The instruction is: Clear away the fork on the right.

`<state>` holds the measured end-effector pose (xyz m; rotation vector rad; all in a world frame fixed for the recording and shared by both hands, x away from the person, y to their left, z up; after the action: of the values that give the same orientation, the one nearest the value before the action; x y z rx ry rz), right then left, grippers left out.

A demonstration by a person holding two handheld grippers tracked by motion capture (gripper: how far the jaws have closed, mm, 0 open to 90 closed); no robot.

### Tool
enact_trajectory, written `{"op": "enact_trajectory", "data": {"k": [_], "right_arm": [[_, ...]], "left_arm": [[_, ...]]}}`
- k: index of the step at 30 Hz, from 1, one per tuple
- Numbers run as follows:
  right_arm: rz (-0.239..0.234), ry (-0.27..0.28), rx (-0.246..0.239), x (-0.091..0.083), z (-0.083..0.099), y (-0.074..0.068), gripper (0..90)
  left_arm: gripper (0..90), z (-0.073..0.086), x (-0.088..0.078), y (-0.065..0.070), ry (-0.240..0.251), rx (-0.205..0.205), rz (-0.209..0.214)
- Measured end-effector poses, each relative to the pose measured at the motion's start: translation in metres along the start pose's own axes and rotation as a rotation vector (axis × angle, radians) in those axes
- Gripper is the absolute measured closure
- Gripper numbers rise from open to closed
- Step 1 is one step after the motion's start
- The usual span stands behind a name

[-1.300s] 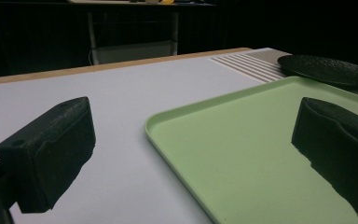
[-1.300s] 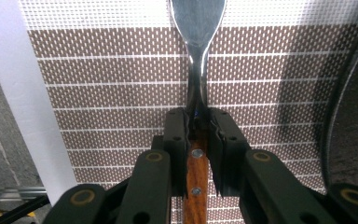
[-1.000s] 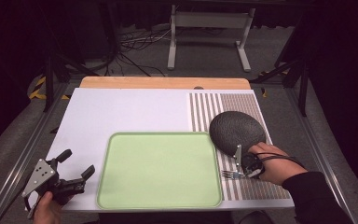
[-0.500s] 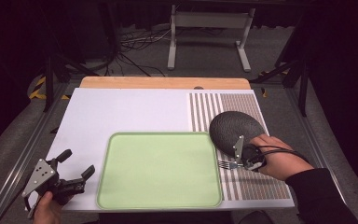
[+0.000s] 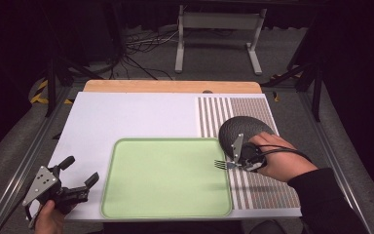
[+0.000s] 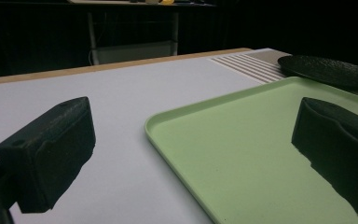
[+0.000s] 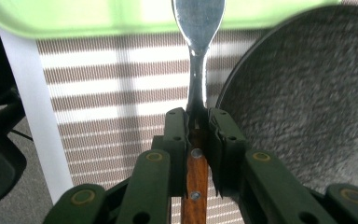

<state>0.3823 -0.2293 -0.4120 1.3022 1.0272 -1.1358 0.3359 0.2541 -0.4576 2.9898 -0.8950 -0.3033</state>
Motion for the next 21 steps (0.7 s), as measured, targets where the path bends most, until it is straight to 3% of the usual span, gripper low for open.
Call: {"op": "enact_trajectory", "data": {"k": [16,21], "right_arm": [[0.005,0.023,-0.046,-0.011,-0.047,0.007,78.4],[-0.004,0.035,-0.032,-0.011,-0.058,0.008,78.4]], "left_arm": [[0.1,0.000,0.000,0.000,-0.002,0.003,0.004],[0.1,-0.001,0.000,0.000,0.002,0.002,0.004]]}}
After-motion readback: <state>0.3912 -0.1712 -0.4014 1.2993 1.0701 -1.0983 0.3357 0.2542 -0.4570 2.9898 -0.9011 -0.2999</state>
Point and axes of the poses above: each handheld gripper's, and its own axes: x roughly forward along the jaws, z roughly out of its underside, y roughly to its right, the point moved 7 cm from there along x, roughly forward along the jaws, and after that the axes turned 1 degree about -z, right-handed, at the moved point
